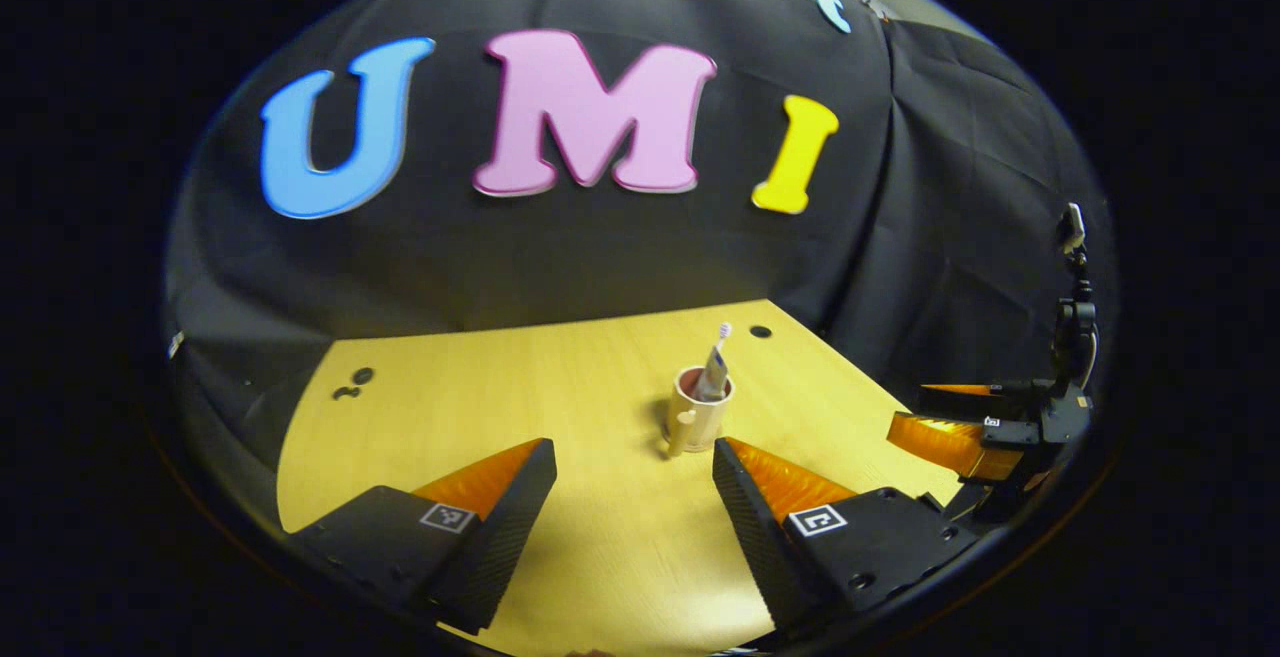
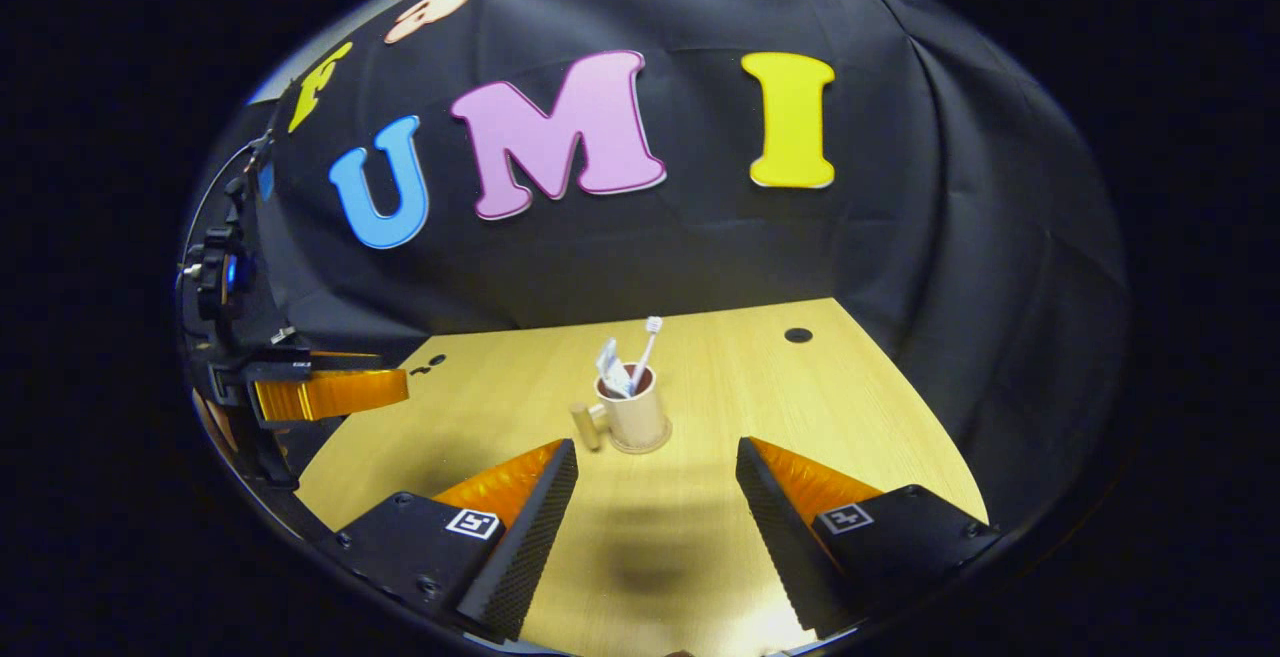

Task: Put the toothbrush and toothpaste on the desktop into the cup, then pick up the cup and place it on the coaster on the desktop.

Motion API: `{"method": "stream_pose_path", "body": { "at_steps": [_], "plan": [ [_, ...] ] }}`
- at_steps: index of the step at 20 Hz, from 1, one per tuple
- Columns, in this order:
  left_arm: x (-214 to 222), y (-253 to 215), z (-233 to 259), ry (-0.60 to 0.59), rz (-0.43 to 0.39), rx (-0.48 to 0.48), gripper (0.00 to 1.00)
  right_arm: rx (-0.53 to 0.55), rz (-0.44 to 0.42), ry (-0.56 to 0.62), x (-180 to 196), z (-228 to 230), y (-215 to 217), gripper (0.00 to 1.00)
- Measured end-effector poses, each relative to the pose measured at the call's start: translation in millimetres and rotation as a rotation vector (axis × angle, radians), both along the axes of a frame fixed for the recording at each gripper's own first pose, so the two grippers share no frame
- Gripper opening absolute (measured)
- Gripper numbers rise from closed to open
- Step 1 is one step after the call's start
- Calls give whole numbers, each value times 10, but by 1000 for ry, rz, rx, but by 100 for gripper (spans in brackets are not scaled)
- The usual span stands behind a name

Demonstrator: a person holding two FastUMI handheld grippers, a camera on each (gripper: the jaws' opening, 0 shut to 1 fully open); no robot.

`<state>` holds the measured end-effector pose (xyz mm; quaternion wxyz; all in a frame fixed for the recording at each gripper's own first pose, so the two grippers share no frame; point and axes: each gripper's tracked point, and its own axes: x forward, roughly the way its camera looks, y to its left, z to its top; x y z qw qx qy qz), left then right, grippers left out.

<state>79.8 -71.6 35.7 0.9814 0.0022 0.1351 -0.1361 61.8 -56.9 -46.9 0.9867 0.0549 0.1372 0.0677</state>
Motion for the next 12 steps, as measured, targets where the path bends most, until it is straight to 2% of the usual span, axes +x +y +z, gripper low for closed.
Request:
{"method": "stream_pose_path", "body": {
  "at_steps": [4, 9, 12],
  "plan": [
    [-765, 376, 108, -169, 87, 10, 98, 1, 13, -40, -414, 167, 283, 98],
    [-1468, 466, 32, -213, 104, -161, 97, -34, -10, -92, -1014, 158, 496, 98],
    [-1633, 539, -92, -208, 115, -194, 98, -29, -24, -97, -1305, 83, 621, 98]
  ]
}}
